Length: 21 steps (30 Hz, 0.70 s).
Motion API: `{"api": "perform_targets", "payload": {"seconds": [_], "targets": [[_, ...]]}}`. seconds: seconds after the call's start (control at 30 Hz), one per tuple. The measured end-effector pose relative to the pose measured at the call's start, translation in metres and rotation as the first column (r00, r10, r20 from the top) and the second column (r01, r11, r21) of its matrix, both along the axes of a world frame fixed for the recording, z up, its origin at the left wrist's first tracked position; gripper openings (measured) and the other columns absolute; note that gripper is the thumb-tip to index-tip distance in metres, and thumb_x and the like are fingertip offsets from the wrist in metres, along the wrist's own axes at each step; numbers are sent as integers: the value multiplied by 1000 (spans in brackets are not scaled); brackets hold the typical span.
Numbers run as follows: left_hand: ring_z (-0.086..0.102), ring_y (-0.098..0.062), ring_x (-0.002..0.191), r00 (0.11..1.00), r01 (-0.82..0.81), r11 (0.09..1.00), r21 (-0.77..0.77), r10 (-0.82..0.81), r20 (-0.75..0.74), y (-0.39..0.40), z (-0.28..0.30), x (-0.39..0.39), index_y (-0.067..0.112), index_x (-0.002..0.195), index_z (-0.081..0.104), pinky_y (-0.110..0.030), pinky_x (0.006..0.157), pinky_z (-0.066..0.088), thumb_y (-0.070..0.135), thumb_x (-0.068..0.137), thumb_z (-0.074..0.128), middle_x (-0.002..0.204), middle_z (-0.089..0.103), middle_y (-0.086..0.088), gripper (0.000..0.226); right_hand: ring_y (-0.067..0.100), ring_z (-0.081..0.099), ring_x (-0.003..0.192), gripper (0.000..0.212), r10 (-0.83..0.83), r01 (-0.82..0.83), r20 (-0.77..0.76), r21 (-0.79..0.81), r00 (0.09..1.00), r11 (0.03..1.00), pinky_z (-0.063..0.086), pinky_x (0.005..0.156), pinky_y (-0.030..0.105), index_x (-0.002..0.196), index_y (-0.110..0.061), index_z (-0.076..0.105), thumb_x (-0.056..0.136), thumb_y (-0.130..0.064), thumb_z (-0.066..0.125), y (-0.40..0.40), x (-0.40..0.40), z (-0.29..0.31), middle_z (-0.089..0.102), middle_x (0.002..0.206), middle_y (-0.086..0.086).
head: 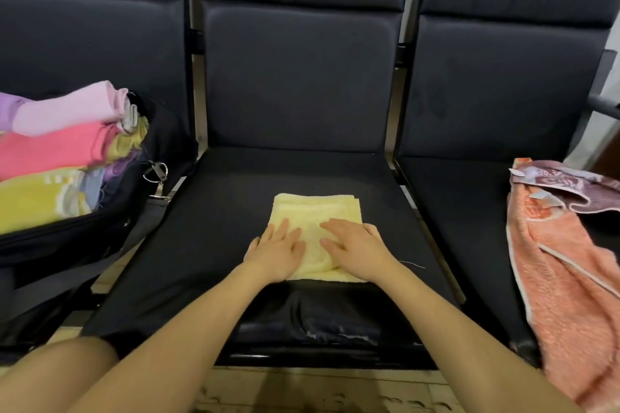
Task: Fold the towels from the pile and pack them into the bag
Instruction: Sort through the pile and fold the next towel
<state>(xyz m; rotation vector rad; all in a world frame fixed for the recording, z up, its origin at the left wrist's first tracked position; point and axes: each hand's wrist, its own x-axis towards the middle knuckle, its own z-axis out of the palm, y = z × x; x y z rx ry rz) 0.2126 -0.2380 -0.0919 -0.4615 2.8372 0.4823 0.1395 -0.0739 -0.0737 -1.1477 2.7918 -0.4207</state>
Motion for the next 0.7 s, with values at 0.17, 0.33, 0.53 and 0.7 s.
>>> {"api": "perform_targets", "payload": {"seconds": [0.17, 0.33, 0.53, 0.7], "targets": [[-16, -20, 146, 999, -28, 999, -39, 29, 19, -14, -9, -8, 35, 151, -7, -46, 116, -13, 46, 101, 8, 158, -19, 10, 54, 9, -13, 146, 53, 3, -36, 127, 256, 992, 966, -14, 117, 40, 153, -37, 6, 101, -51, 8, -2, -16, -19, -9, 160, -14], [-17, -21, 146, 998, -51, 997, -53, 50, -24, -30, -14, -23, 36, 151, -10, -48, 115, -16, 48, 101, 9, 157, -21, 11, 55, 9, -17, 145, 53, 8, -37, 132, 221, 991, 975, -17, 115, 42, 152, -38, 8, 101, -53, 13, -23, -35, -25, -11, 159, -15], [-12, -23, 147, 996, 40, 994, -104, -47, -71, -39, -3, -14, 32, 153, 7, -47, 116, -10, 45, 102, 15, 160, -12, 3, 53, 9, 16, 145, 6, 34, 1, 198, -175, 980, 984, -9, 114, 36, 98, -35, 51, 95, -32, 54, -6, -34, -16, 44, 143, -12], [13, -19, 144, 946, 235, 967, -101, -251, -206, -25, 4, 7, 33, 145, 33, -37, 114, 8, 45, 102, 27, 157, 18, 4, 46, 18, 40, 110, 15, -78, 174, 254, -383, 964, 907, 22, 88, 19, 81, -37, 57, 81, -42, 71, 14, -20, -6, 63, 94, -15]]}}
